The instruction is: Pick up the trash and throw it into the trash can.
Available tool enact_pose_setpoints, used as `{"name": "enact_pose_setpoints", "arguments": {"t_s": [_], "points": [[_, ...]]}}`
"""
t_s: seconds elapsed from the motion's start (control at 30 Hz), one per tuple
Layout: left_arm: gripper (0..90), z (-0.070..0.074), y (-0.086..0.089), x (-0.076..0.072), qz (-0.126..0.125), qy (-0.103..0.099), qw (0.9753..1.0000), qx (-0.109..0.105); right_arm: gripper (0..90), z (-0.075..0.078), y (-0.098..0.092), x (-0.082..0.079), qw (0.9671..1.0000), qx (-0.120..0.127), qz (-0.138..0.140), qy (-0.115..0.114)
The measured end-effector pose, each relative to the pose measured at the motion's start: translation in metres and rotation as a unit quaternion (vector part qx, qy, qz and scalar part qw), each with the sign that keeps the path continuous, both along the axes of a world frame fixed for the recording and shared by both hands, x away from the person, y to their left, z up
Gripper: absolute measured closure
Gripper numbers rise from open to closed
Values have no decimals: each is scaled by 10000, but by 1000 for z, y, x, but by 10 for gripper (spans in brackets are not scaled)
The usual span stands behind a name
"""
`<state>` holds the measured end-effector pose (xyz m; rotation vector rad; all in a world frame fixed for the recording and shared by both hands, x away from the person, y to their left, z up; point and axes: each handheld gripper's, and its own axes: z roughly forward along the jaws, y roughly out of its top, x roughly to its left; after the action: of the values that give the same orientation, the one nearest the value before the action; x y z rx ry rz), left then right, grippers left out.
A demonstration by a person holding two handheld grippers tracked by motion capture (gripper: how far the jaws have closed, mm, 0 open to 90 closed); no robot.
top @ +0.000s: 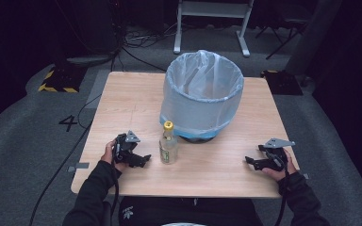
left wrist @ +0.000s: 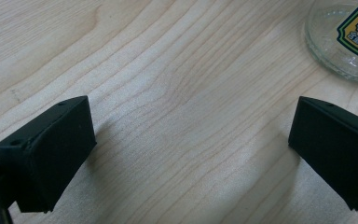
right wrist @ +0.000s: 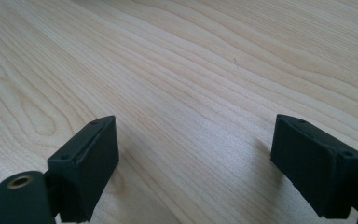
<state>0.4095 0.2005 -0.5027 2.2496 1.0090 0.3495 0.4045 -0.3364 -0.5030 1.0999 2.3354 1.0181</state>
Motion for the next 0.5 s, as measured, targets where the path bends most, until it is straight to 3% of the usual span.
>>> {"name": "enact_pose_setpoints", "arguments": {"t_s": [0.17, 0.23, 0.27, 0.37, 0.47, 0.5], "points": [[5, 0, 1, -5, 60, -21, 10000, 33, 149, 0, 0, 0, 10000, -2, -2, 0], [6, 1, -1, -9, 146, -156, 9997, 96, 148, 0, 0, 0, 10000, -1, -16, 1], [50, 1, -1, -14, 74, -297, 9995, 95, 148, 0, 1, -1, 10000, -2, -24, -12], [187, 2, -1, -18, -13, -387, 9992, 54, 149, 0, 1, -1, 10000, 2, -28, -7], [145, 5, -4, -22, -64, -394, 9992, 11, 150, 0, 0, -1, 10000, -29, -24, -33], [184, 9, -4, -25, -128, -457, 9989, -41, 150, 0, 0, -1, 10000, 1, -31, -4]]}}
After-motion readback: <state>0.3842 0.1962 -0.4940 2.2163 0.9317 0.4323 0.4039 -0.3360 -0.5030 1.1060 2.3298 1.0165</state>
